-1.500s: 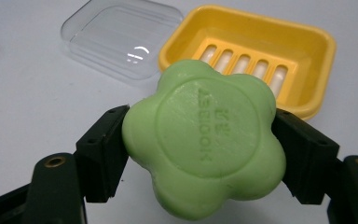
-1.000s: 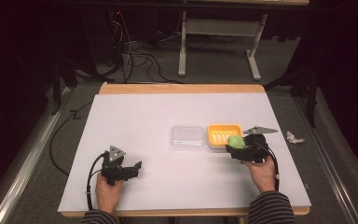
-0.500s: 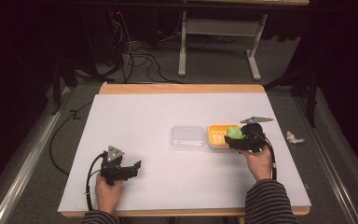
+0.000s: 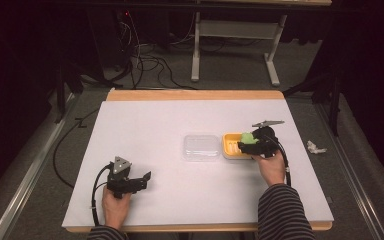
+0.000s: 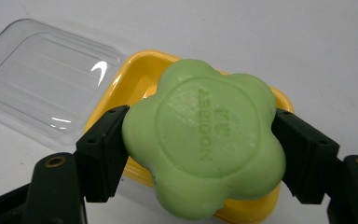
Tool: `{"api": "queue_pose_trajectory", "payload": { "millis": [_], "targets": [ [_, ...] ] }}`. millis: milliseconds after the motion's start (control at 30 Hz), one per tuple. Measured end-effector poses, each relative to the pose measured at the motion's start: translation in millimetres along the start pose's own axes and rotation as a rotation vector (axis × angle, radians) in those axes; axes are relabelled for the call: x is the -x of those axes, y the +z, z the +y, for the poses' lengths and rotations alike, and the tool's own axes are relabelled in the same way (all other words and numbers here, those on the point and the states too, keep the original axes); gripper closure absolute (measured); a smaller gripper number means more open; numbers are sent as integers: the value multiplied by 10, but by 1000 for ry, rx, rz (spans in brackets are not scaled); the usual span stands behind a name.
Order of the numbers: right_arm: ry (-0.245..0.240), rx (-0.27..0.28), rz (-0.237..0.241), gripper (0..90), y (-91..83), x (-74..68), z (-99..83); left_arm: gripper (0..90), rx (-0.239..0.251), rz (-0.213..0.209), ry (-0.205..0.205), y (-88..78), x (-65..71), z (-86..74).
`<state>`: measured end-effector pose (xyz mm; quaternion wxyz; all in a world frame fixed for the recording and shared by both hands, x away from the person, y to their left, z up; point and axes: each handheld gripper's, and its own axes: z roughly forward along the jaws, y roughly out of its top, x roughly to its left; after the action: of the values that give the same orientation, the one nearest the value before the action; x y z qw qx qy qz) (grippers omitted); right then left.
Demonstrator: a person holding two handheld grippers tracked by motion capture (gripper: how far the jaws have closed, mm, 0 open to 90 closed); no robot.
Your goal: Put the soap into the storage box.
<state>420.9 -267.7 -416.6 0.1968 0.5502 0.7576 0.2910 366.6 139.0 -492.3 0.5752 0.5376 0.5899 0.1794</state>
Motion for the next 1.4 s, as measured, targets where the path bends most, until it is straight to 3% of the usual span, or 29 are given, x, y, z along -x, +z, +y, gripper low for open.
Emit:
{"api": "queue_pose_trajectory", "payload": {
  "millis": [267, 600, 967, 1133, 1300, 1400],
  "targets": [
    [-12, -38, -23, 266, 117, -24, 45, 136, 12, -6, -11, -3, 1, 3],
    [-3, -62, -33, 266, 215, -23, 63, 113, 18, -29, 37, -41, 33, -25],
    [15, -91, -66, 265, 271, 11, 67, 119, 32, -28, 32, -51, 29, -20],
    [-22, -124, -87, 263, 297, -26, 59, 127, 43, -31, 19, -56, 25, -13],
    [-57, -66, -94, 267, 238, -92, 87, 132, 52, -35, 10, -65, 21, -6],
    [-52, -50, -84, 242, 202, -118, 80, 133, 53, -35, 10, -68, 17, -3]
  ]
}}
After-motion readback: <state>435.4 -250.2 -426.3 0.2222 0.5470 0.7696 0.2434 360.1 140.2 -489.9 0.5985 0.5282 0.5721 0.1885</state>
